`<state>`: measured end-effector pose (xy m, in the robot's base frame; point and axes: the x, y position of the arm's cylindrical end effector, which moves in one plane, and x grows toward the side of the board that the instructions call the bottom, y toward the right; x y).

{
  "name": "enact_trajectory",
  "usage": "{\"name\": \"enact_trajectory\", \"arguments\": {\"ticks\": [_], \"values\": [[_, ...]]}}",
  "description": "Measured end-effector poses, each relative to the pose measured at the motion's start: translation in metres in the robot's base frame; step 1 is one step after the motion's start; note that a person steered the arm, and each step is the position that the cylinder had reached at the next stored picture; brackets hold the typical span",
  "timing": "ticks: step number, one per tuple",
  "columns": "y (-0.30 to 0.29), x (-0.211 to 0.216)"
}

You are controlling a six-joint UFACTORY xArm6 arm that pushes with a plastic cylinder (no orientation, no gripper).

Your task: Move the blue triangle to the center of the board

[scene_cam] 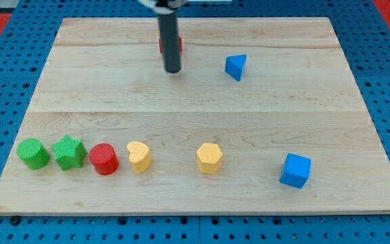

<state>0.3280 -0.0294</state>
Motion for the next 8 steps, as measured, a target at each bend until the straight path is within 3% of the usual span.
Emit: {"name": "enact_trajectory", "arguments": {"ticks": [1,3,5,7,8], "values": [[0.055,-0.022],[0.146,-0.012],[0.087,0.019],[0.071,-0.022],[0.056,-0.001]]}}
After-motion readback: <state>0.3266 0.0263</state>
